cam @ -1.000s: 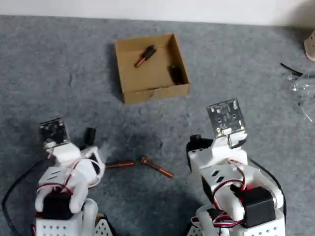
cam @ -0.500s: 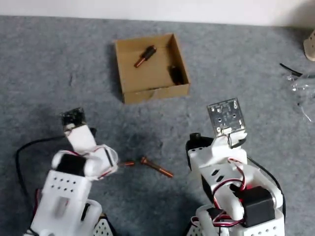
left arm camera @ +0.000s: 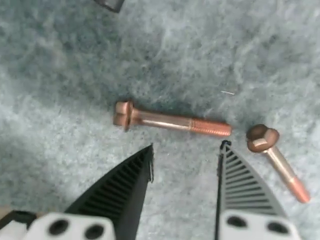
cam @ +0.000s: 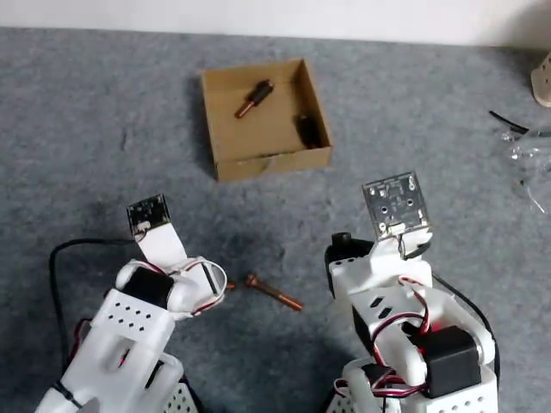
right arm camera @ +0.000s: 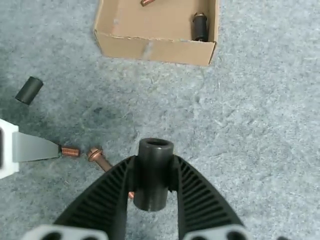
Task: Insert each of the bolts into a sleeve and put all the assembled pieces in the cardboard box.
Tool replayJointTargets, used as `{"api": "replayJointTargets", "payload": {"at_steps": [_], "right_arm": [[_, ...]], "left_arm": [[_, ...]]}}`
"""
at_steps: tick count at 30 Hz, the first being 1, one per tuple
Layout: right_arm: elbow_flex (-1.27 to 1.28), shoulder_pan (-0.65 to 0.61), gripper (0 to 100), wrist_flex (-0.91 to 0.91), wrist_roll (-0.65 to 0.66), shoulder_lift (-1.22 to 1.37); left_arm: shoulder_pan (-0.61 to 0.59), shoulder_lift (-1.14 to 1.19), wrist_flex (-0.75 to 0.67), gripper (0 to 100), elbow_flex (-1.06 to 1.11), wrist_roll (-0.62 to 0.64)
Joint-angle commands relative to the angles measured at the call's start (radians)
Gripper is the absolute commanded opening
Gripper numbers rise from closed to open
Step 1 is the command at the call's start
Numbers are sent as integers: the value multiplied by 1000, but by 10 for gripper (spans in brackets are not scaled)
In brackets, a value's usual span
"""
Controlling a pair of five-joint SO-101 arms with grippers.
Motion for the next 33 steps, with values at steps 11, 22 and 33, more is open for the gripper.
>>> {"api": "replayJointTargets", "payload": {"at_steps": [11, 22, 33], "right_arm": [[-7, 12, 5, -36, 15, -7], [-7, 12, 5, -36, 15, -7], [-7, 12, 5, -36, 15, -7]], "left_arm": [[-73, 134, -158, 204, 62, 41], [-125, 340, -178, 200, -1, 43], [-127, 450, -199, 200, -39, 57]]}}
